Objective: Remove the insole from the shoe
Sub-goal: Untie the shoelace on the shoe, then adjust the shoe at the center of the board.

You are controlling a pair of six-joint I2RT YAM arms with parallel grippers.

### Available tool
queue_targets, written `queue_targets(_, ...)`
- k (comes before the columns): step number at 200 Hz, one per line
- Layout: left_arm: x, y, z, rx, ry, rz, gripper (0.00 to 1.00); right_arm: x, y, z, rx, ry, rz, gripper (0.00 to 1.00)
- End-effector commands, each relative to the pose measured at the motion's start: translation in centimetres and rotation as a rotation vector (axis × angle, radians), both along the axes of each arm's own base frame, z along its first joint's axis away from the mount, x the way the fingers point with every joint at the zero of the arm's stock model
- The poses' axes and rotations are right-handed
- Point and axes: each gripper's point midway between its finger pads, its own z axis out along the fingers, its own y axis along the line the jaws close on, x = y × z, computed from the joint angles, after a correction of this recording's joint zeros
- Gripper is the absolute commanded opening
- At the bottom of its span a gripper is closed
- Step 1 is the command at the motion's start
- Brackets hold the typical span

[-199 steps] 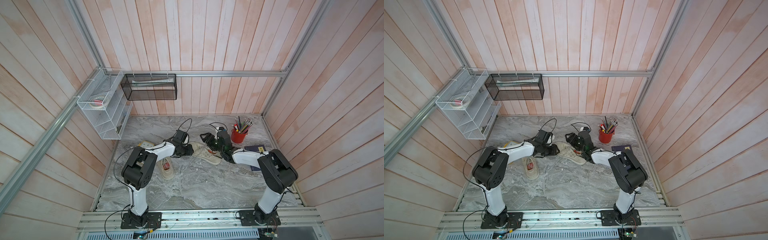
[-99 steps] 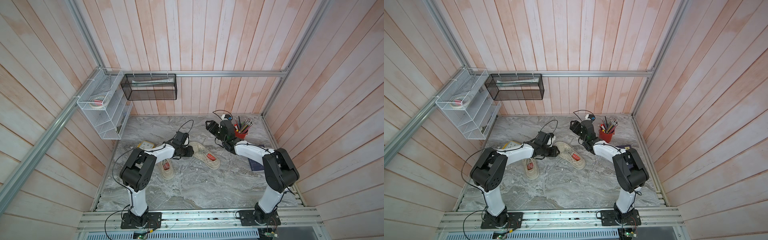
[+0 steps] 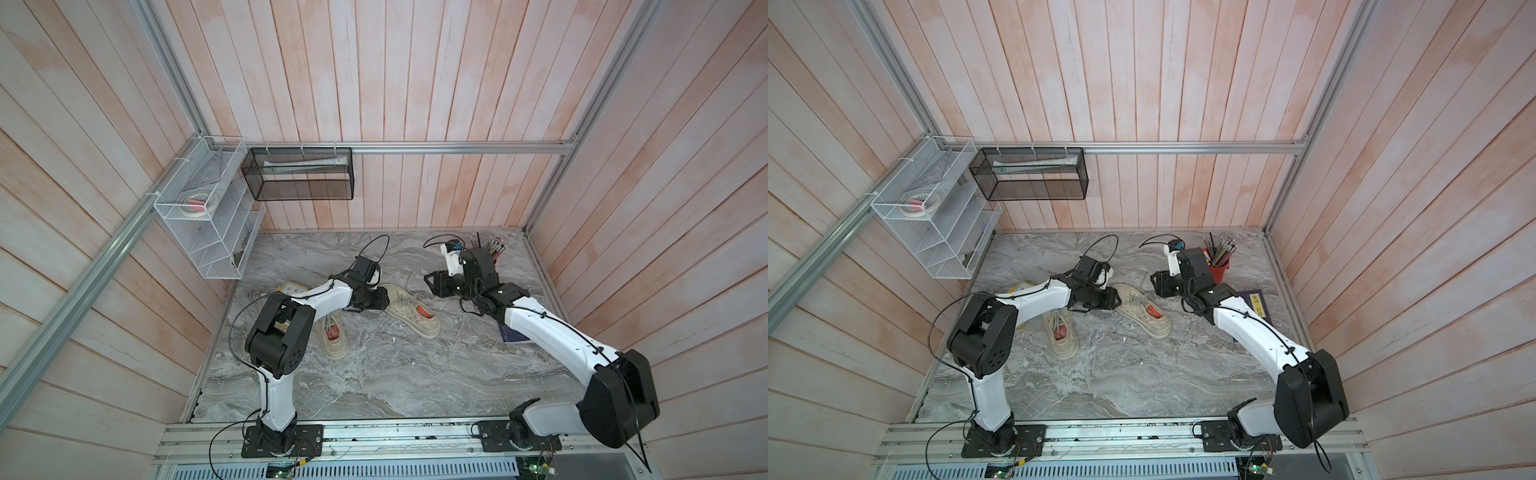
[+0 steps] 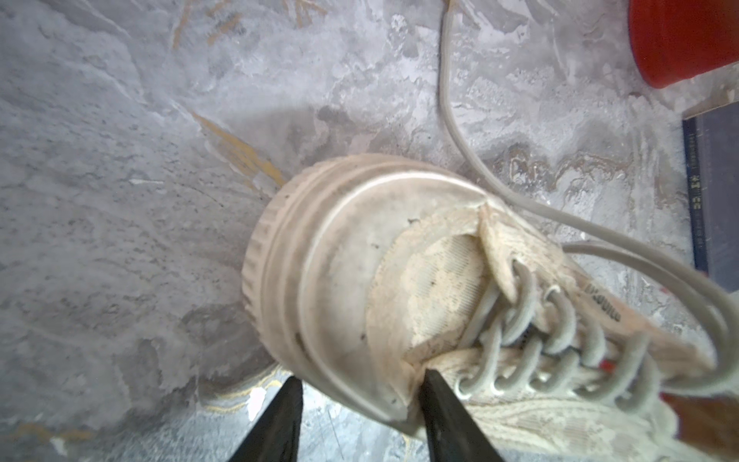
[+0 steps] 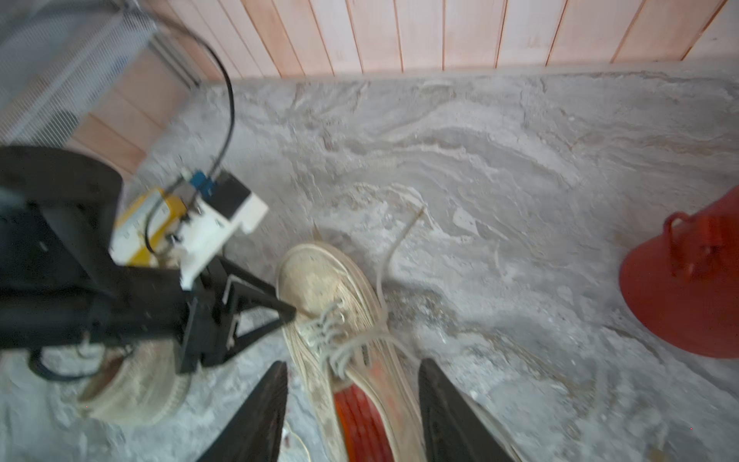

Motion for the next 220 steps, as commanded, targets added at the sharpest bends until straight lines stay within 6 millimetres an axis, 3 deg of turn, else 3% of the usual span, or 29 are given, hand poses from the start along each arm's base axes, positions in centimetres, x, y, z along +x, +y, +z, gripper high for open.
queue_targets(1, 0.1, 0.1, 1.5, -0.033, -0.008, 0.02, 0.51, -3.9, -1.7, -5.2, -0.21, 0.163, 0.145, 0.54)
queue_targets(32, 0.8, 0.5, 9.0, -0.179, -0.21, 0.12, 0.53, -4.1, -1.1, -6.9, -0.228, 0.24, 0.19, 0.55)
queue_targets(48, 0.3, 1.1, 11.2, -0.212, -0.244, 0.151, 0.53, -3.9, -0.3, -7.5, -0.223, 0.26, 0.223, 0.55)
queue_targets(74, -1.6, 2.3, 13.0, -0.249, -0.246, 0.198, 0.53, -3.4, 0.5, -9.6, -0.238, 0.313, 0.259, 0.54)
queue_targets(112, -5.3, 4.3, 12.9, -0.287, -0.191, 0.272, 0.53, -1.9, 1.0, -11.0, -0.278, 0.332, 0.239, 0.38)
queue_targets(167, -9.7, 6.1, 11.1, -0.299, -0.097, 0.331, 0.53, -1.0, 2.4, -10.2, -0.158, 0.346, 0.134, 0.06)
queue_targets(191, -10.8, 6.3, 10.6, -0.322, -0.072, 0.358, 0.52, -1.8, 3.9, -10.0, -0.053, 0.383, 0.074, 0.0)
queue_targets(220, -11.7, 5.7, 9.6, -0.328, -0.023, 0.351, 0.52, -3.4, 5.6, -10.3, 0.016, 0.428, -0.017, 0.0)
